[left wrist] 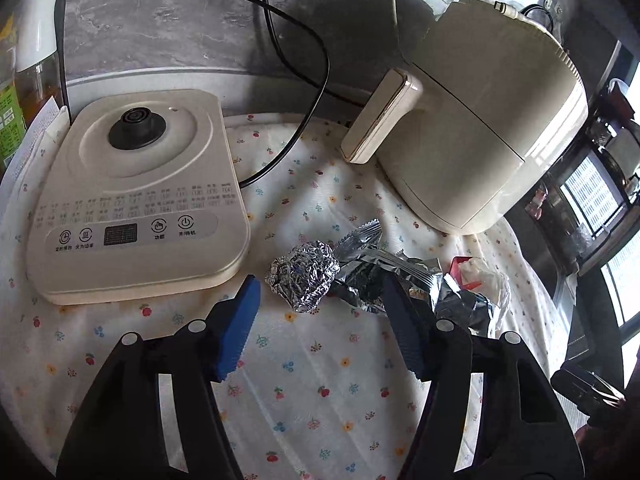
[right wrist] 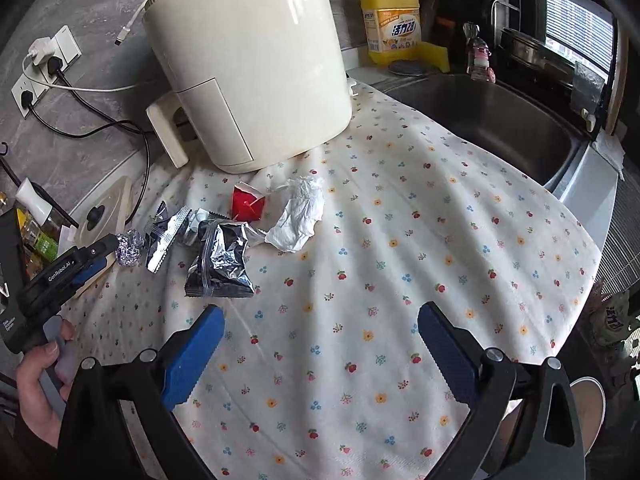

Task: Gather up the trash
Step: 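Close the left gripper on the foil ball while the right grasps a silver wrapper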

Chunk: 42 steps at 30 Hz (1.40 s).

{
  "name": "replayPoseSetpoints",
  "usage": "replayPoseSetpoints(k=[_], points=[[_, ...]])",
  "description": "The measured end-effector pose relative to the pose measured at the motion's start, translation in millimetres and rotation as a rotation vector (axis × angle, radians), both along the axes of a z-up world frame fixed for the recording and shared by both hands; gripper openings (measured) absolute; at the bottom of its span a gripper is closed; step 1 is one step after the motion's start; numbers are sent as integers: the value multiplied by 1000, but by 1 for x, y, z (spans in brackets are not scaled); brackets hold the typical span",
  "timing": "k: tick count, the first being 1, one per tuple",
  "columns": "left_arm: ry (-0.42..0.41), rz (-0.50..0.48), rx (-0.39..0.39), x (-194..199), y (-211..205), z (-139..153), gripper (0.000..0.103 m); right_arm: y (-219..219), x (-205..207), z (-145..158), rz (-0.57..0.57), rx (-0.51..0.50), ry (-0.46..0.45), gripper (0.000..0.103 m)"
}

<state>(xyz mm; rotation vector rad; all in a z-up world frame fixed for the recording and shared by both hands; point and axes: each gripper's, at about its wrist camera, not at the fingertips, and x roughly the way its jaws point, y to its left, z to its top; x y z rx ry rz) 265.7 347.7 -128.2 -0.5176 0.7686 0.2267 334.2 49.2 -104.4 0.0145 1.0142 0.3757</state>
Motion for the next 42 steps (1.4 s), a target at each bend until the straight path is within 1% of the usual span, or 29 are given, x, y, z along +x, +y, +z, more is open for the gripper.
replayPoseSetpoints(k=[2, 4, 5, 7, 8, 9, 13, 18, 19, 20, 21, 22, 25, 26, 27, 28, 33, 35, 36, 37, 38, 39, 40, 42], points=[[5, 3, 0, 4, 1, -3, 63, 13, 7, 1, 41, 11, 2, 95], [16, 5, 2, 7, 1, -7, 63, 29, 13, -1, 82, -1, 2, 95], [23, 10, -3, 9, 3, -10, 61, 35, 15, -1, 99, -1, 6, 95], [38, 17, -19, 12, 5, -14, 52, 45, 17, -2, 128, 9, 13, 95], [43, 19, -21, 13, 4, -15, 41, 50, 18, -4, 140, 12, 16, 95], [47, 12, -20, 15, 4, -16, 35, 54, 20, -6, 150, 11, 21, 95], [30, 1, 20, 10, 0, -7, 34, 64, 27, -19, 151, 18, 58, 95], [31, -1, 27, -5, -1, -1, 34, 74, 31, -30, 159, 19, 77, 95], [32, 3, 25, -9, -2, 0, 34, 76, 32, -33, 171, 17, 87, 88], [32, 7, 23, -13, -3, 0, 34, 78, 31, -36, 192, 17, 111, 64], [30, 9, 20, -18, -3, 1, 34, 80, 31, -40, 218, 20, 148, 46], [27, 11, 18, -22, -5, 2, 34, 80, 29, -39, 228, 29, 154, 41], [10, 8, 18, -34, -10, 7, 34, 72, 17, -28, 230, 48, 125, 36], [4, 6, 17, -37, -13, 8, 34, 70, 13, -25, 234, 53, 121, 21], [-3, 3, 14, -39, -15, 10, 34, 67, 9, -24, 241, 43, 122, 2], [-10, -1, 11, -42, -18, 11, 34, 64, 5, -23, 240, 30, 118, 3], [-39, -41, 1, -53, -35, 15, 34, 44, -15, -16, 208, 26, 100, 3], [-42, -57, -2, -57, -41, 15, 34, 37, -18, -15, 189, 34, 105, 8], [-43, -64, -2, -60, -43, 15, 34, 35, -18, -14, 180, 38, 111, 18], [-44, -70, 0, -63, -45, 16, 34, 33, -18, -12, 158, 42, 105, 58], [-45, -74, 4, -66, -46, 16, 34, 31, -18, -8, 133, 59, 64, 83], [-46, -75, 9, -70, -47, 17, 34, 30, -19, -3, 125, 72, 20, 84], [-46, -71, 12, -75, -46, 17, 34, 35, -18, -2, 137, 64, 6, 84], [-44, -49, 10, -85, -41, 16, 34, 47, -10, -5, 156, 34, 13, 85]])
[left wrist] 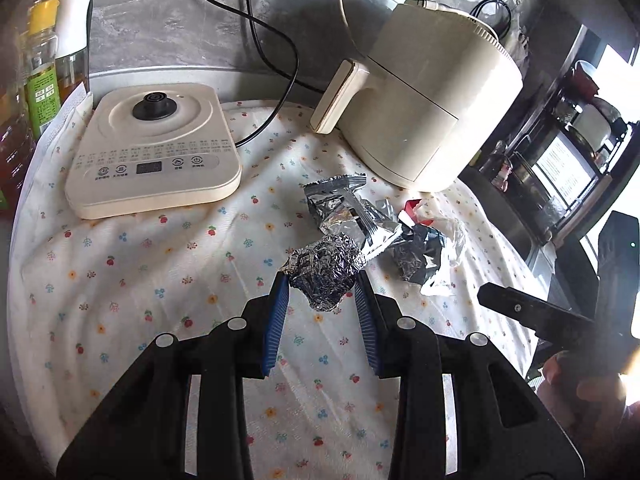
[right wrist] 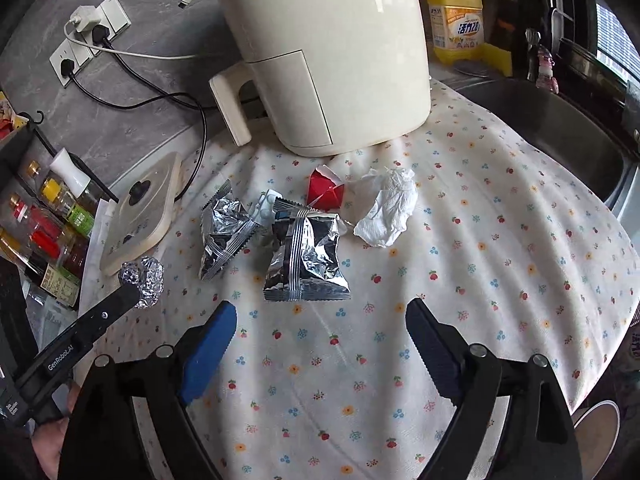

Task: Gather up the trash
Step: 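Close the left gripper on the foil ball while the right grasps a silver wrapper, then carry the foil ball and silver wrapper to the white bin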

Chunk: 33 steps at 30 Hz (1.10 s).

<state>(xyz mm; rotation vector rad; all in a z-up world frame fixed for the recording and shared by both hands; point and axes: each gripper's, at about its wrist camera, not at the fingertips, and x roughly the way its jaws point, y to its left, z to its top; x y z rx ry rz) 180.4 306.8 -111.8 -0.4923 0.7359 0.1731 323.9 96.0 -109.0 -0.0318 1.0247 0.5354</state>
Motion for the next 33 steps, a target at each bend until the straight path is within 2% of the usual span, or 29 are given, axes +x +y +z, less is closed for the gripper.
replayPoseSetpoints(k=[6, 9, 10, 13, 14, 18, 27, 33], points=[[6, 86, -17, -38, 17, -2, 34, 39, 21, -18, 22, -70, -14, 95], [2, 106, -20, -51, 21, -2, 34, 52, 30, -34, 49, -101, 39, 95], [0, 110, -22, -54, 22, -2, 34, 53, 31, -36, 46, -109, 43, 92], [-6, 116, -26, -59, 23, -2, 34, 54, 29, -38, 101, -106, 80, 60], [-7, 114, -29, -58, 23, -2, 34, 53, 26, -35, 105, -95, 74, 60], [-8, 86, -40, -51, 18, -3, 34, 38, 9, -21, 115, -78, 43, 60], [-8, -105, -37, -9, -22, 1, 34, -32, -21, 3, -9, -55, 36, 60], [-20, -161, -55, 9, -50, 5, 34, -70, -28, 12, -83, -23, 29, 60]])
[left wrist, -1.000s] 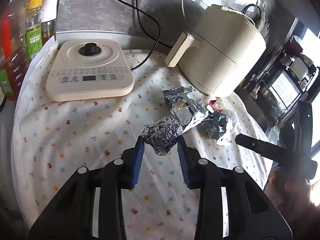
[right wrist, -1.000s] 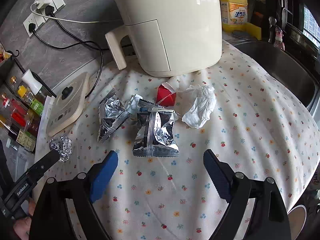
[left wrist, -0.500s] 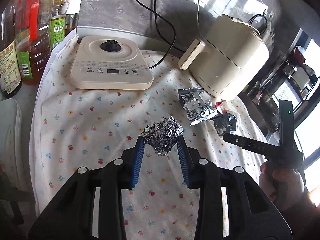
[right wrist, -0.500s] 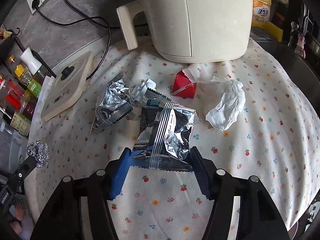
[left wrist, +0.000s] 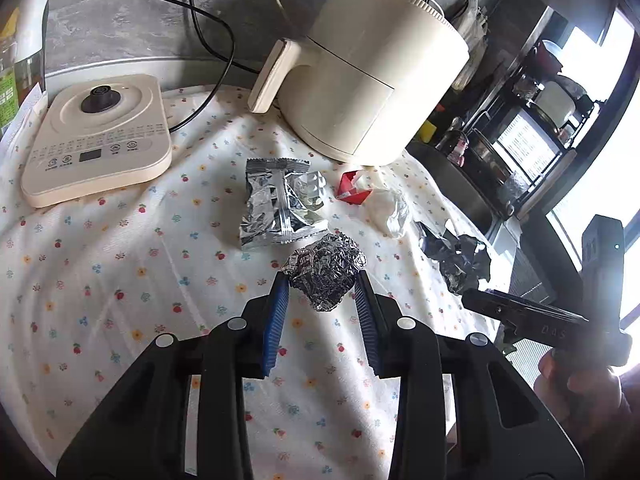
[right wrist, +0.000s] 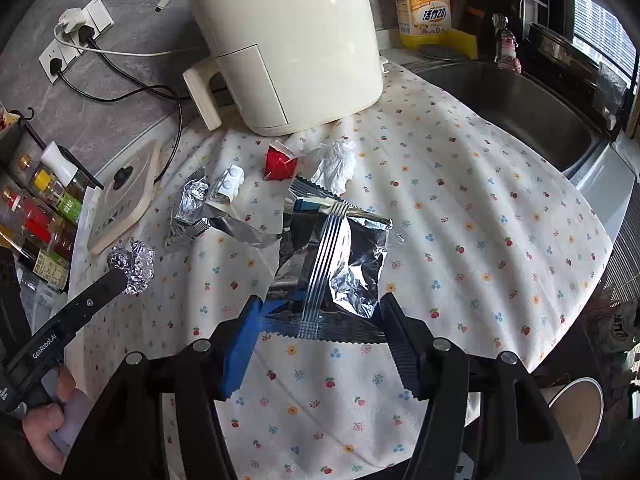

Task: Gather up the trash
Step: 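Carry the foil ball and silver wrapper to the white bin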

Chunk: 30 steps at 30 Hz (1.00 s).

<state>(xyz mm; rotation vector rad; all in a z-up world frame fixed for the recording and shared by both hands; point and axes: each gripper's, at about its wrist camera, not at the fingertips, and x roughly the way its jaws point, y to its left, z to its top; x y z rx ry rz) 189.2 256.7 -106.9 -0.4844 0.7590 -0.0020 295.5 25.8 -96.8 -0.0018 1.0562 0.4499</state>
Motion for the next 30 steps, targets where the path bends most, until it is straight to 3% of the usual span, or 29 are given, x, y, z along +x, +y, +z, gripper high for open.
replayPoseSetpoints(k=[8, 20, 30], points=[[3, -101, 20, 28, -67, 0, 34, -74, -10, 8, -100, 31, -18, 60], [16, -299, 33, 37, -228, 6, 34, -272, -53, 1, -353, 34, 10, 60], [37, -421, 50, 27, -339, 4, 34, -393, -95, -22, -509, 36, 56, 60]])
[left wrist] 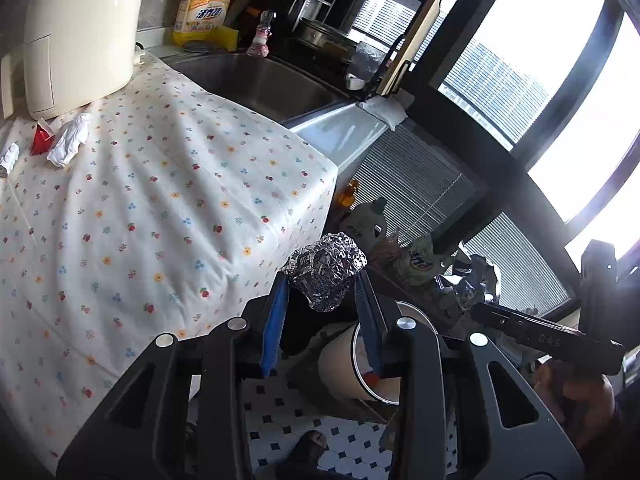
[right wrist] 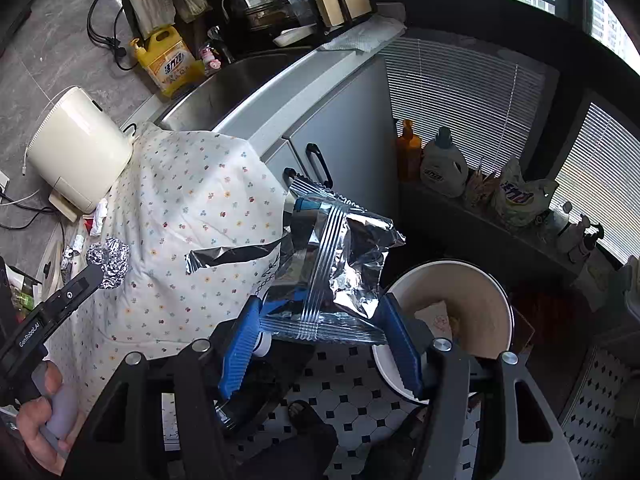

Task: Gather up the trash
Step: 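Carry the foil ball and silver wrapper to the white bin, then open both grippers over the bin to drop the foil and wrapper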

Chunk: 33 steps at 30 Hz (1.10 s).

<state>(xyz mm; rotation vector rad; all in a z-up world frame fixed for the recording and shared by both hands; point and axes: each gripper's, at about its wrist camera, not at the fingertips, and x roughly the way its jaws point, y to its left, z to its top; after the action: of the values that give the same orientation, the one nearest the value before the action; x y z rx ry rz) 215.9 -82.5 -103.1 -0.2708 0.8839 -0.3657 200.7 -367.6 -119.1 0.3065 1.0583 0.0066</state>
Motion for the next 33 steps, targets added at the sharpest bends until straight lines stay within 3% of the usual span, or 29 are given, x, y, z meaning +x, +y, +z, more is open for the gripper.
replayPoseSetpoints(k=[7, 9, 31, 33], points=[[11, -59, 16, -11, -59, -5, 34, -53, -23, -20, -57, 15, 39, 63], [15, -68, 16, -14, -74, -7, 34, -66, -28, -24, -69, 26, 45, 76], [99, -260, 8, -25, -221, -45, 35, -185, -101, -14, -225, 2, 25, 82], [107, -273, 1, -25, -226, -47, 50, -189, -104, -14, -235, 1, 25, 82]])
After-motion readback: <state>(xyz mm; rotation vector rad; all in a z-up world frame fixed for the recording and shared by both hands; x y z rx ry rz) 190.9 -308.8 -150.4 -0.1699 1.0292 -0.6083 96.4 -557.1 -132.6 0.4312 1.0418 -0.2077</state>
